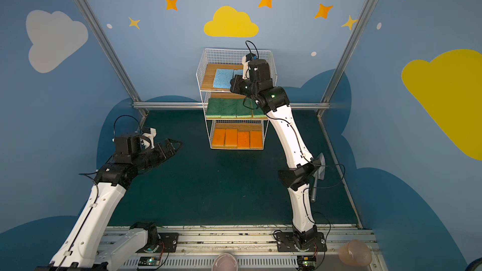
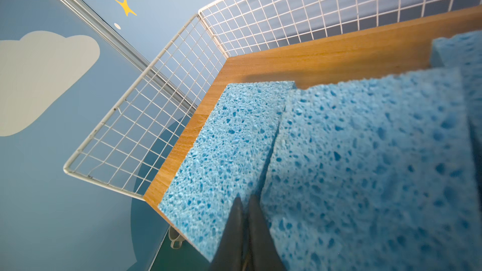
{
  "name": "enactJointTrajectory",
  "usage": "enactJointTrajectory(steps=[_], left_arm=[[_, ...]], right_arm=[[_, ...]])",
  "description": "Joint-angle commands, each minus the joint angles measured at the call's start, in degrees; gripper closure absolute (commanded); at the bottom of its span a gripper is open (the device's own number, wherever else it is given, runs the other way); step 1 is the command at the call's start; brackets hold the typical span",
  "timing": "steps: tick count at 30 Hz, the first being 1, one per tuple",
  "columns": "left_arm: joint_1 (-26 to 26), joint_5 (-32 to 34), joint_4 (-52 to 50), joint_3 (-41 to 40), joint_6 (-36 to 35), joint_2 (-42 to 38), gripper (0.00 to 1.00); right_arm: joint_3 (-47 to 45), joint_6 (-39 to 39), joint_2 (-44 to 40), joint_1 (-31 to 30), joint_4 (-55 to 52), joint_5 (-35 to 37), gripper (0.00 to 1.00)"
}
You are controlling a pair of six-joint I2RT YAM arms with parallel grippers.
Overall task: Arrange cleaning sponges on a shelf
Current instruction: Move the cleaning sponge to the shelf, then reset both arms
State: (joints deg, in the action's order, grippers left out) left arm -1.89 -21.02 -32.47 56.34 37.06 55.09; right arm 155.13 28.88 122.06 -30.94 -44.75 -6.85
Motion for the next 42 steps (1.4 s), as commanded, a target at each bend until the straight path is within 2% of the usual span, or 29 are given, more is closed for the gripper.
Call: enactJointTrajectory(steps=[1,4,8,13,18,20,21,22,23,25,27,29,31,34,35,36,38,40,42], left_arm=[[0.2,-0.4,0.7,-0.3,-1.3,-0.2,0.01],[0.2,-0.3,0.7,-0.3,-1.4,-0.3,0.01],[0.2,-0.2,0.7,0.0,-1.6,0.0,0.01],[0.3,0.9,0.3,1.3,-4.4,0.0,0.01],[0.3,3.1,-0.5,2.9,-5.8,-0.3,0.01],[0.3,3.6,-1.0,3.2,-5.8,-0.4,0.01],[0.3,3.7,-1.2,3.4,-5.7,-0.3,0.01],[0.3,3.7,-1.3,3.4,-5.6,-0.3,0.01],[0.3,3.9,-1.5,3.4,-5.6,-0.2,0.01],[0.4,5.1,-2.4,3.8,-6.1,-0.4,0.01],[0.6,6.7,-3.2,4.2,-6.9,-0.7,0.01],[0.8,9.2,-2.8,4.0,-7.8,-1.4,0.01],[1.0,11.2,-1.8,3.5,-8.6,-1.9,0.01],[1.1,13.7,0.5,1.8,-11.3,-1.6,0.01],[1.0,14.6,1.5,0.9,-11.9,-1.4,0.01],[1.0,15.5,3.1,-0.3,-12.5,-1.3,0.01],[1.0,16.2,8.7,-4.7,-12.6,-1.6,0.01],[1.0,16.0,16.9,-10.6,-12.6,-2.3,0.01],[1.0,15.0,26.2,-16.8,-14.3,-2.4,0.01]], right_arm=[[0.6,-2.0,0.5,0.2,-0.8,2.0,0.9],[0.4,-2.7,-0.9,0.3,-0.3,3.1,0.87],[-1.5,-3.4,-3.9,0.4,2.8,2.6,0.74],[-5.8,-4.7,-9.1,0.3,9.6,-2.3,0.57],[-11.1,-4.6,-15.3,0.4,15.4,-7.2,0.49],[-14.4,-4.5,-18.6,0.5,16.3,-7.9,0.54],[-16.0,-4.4,-20.1,0.5,16.4,-8.0,0.62],[-18.8,-4.1,-22.2,0.7,16.5,-8.2,0.77],[-21.5,-4.0,-24.1,0.8,16.8,-8.7,0.86],[-30.1,-4.1,-29.7,1.1,18.9,-9.3,0.98],[-41.0,-5.3,-36.8,1.7,22.9,-8.5,0.99],[-54.3,-8.2,-45.3,2.3,29.4,-6.4,0.95],[-67.4,-10.8,-53.4,2.9,35.2,-0.7,0.94],[-81.3,-16.3,-62.1,4.2,37.5,5.9,0.94],[-84.6,-18.3,-63.8,4.4,37.2,8.2,0.9],[-88.8,-19.8,-65.4,4.5,37.0,11.3,0.8],[-97.3,-21.7,-67.7,5.2,38.3,18.1,0.51],[-106.0,-24.2,-68.6,6.1,42.6,22.5,0.31],[-114.9,-27.6,-67.8,6.9,50.0,26.5,0.23]])
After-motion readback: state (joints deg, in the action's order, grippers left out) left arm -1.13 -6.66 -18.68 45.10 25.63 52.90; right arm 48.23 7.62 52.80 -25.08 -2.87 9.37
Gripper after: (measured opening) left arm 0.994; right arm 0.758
